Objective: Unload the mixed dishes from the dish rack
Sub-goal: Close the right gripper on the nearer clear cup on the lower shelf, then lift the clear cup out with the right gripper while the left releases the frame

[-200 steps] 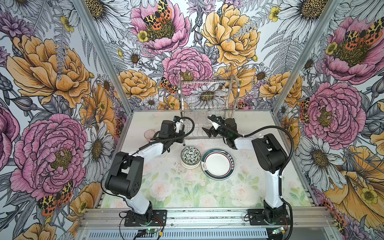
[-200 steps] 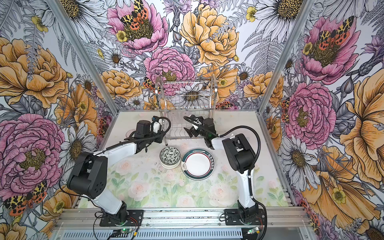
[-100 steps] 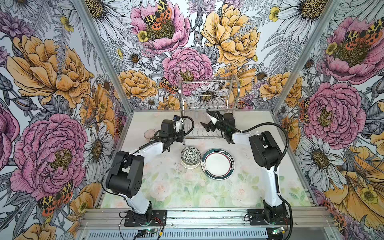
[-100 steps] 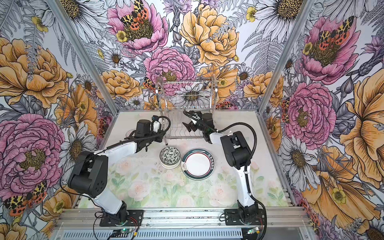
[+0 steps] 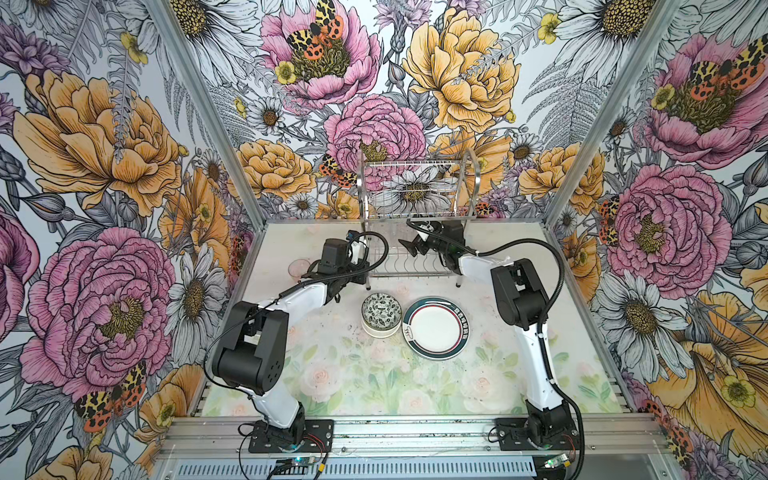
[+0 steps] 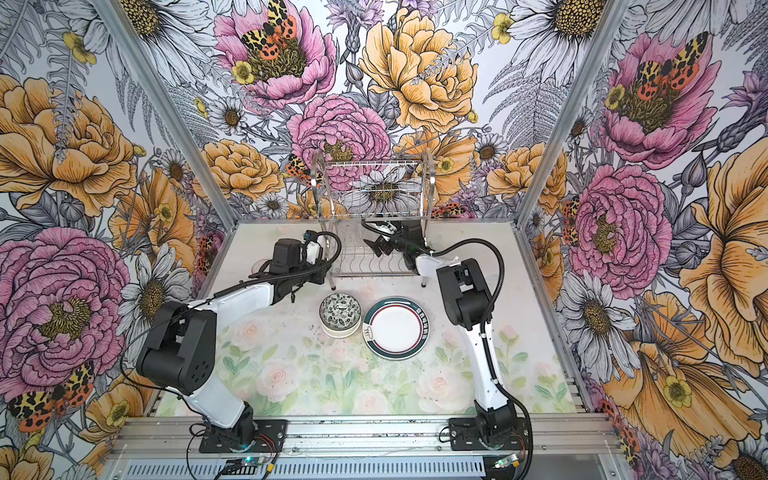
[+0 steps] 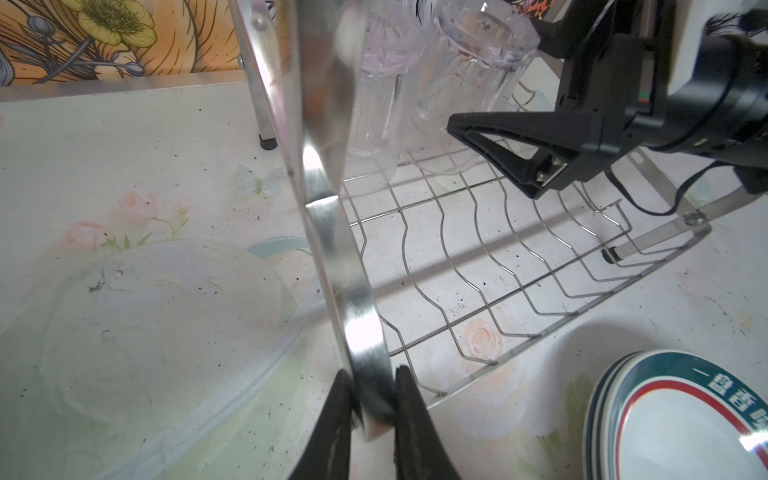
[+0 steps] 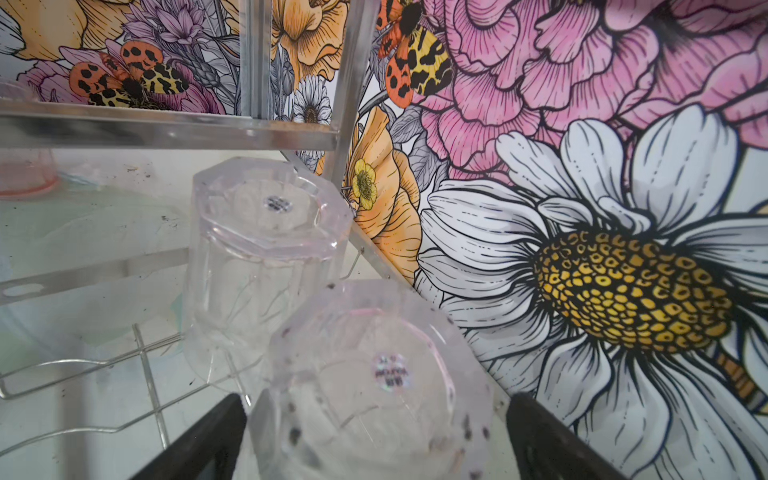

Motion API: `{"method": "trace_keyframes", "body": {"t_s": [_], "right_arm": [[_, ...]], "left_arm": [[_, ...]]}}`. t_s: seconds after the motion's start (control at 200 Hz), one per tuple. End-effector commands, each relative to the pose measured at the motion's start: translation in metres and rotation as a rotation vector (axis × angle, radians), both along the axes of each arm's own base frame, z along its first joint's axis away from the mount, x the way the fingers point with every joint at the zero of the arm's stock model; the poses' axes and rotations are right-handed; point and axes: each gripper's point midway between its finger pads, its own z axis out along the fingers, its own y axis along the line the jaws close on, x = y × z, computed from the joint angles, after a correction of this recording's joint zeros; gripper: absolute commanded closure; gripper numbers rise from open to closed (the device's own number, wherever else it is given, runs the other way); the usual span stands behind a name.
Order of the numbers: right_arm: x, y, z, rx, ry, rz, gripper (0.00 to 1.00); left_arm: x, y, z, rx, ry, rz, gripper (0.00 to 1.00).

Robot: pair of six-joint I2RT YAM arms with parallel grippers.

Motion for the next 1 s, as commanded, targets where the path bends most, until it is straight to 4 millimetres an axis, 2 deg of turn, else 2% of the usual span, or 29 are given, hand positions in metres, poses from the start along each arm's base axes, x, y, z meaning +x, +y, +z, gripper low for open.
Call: {"method": "trace_keyframes", "body": {"t_s": [0.0,0.125,0.34,0.665,0.801,0.996], "right_arm": [[0.003,0.004,-0.009,-0.039,0.007,0.052,0.00],[0.001,0.013,-0.012,-0.068,0.008,0.088,0.00],[-0.019,0.028,-0.017,-0.089,0.007,0.154,0.02],[-0.036,0.029,0.007,0.026,-0.010,0.148,0.04],[-0.031,0.027,0.016,0.055,-0.029,0.118,0.03],[-0.018,0.028,0.015,0.076,-0.024,0.094,0.05]], "left_arm": [[-0.004,-0.004,-0.005,0.033,0.014,-0.053,0.87],[-0.007,-0.002,-0.006,0.050,0.024,-0.058,0.87],[-0.007,-0.001,-0.005,0.055,0.022,-0.056,0.87],[-0.010,0.000,-0.003,0.067,0.025,-0.058,0.87],[-0.010,0.002,-0.004,0.069,0.031,-0.053,0.87],[-0.011,0.001,-0.004,0.070,0.031,-0.057,0.87]]}}
